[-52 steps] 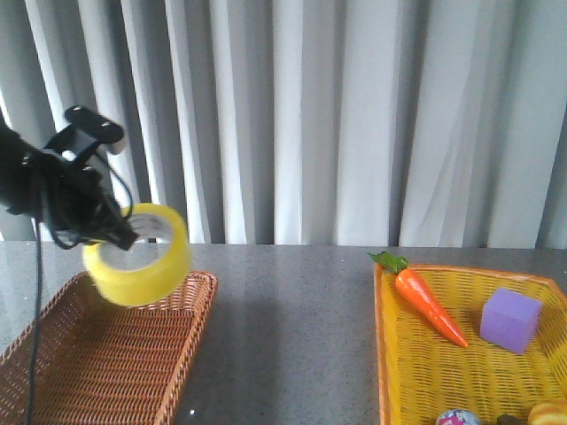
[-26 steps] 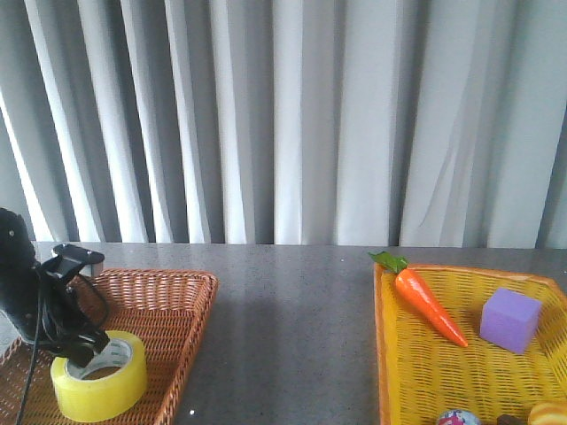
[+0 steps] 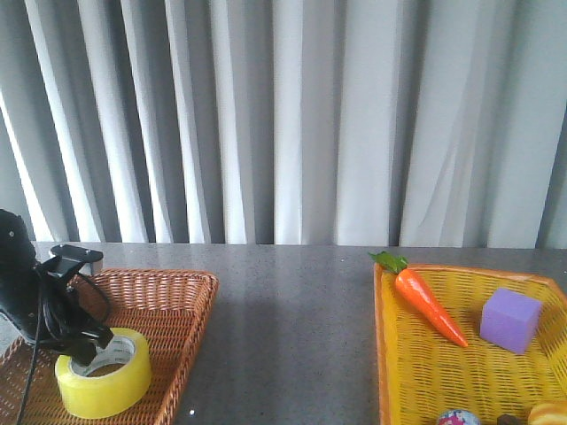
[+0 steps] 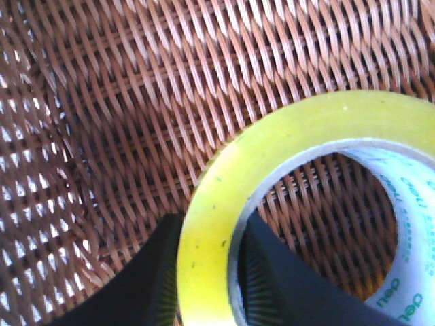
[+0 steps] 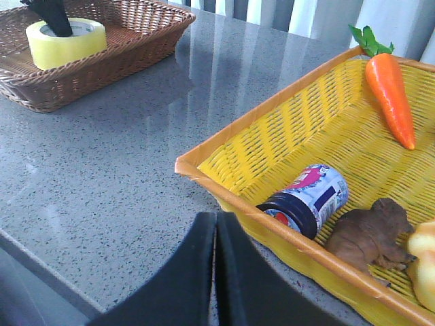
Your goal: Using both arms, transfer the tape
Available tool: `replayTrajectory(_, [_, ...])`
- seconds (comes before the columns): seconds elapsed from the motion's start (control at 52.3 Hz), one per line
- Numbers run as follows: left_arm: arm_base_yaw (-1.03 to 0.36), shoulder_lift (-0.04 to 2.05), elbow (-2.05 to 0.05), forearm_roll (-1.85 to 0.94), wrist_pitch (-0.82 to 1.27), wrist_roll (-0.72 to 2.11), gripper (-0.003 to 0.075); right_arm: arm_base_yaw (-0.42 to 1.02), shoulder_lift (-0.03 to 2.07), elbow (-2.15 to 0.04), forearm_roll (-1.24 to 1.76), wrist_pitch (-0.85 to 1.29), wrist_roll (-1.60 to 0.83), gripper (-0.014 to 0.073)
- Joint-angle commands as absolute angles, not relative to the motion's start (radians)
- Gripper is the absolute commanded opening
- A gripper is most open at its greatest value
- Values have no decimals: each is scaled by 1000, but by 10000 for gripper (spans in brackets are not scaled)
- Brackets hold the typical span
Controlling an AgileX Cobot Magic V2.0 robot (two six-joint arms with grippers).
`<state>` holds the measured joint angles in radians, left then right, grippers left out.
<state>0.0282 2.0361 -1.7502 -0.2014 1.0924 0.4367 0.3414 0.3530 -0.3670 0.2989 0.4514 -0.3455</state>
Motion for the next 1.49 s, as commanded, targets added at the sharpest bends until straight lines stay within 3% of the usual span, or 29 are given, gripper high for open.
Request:
replayTrajectory(0.0, [24, 1985, -1775, -247, 1101, 402, 109, 339, 360, -395, 306, 392, -346, -5])
replayTrajectory(0.344, [24, 1982, -1813, -247, 1135, 348, 324, 339, 360, -395, 306, 392, -346, -5])
replayTrajectory(0.688, [24, 1853, -1879, -247, 1180, 325, 344, 339, 360, -395, 304, 392, -345, -5])
replayTrajectory(0.841, [24, 1730, -1879, -257, 1222, 323, 286, 339, 360, -395, 303, 391, -345, -5])
replayTrajectory(1.108, [24, 1425, -1789, -405, 1195, 386, -9, 339, 360, -395, 303, 390, -341, -5])
replayTrajectory(1.471, [24, 769, -1048, -494, 807, 417, -8, 339, 360, -395, 303, 353, -288, -5])
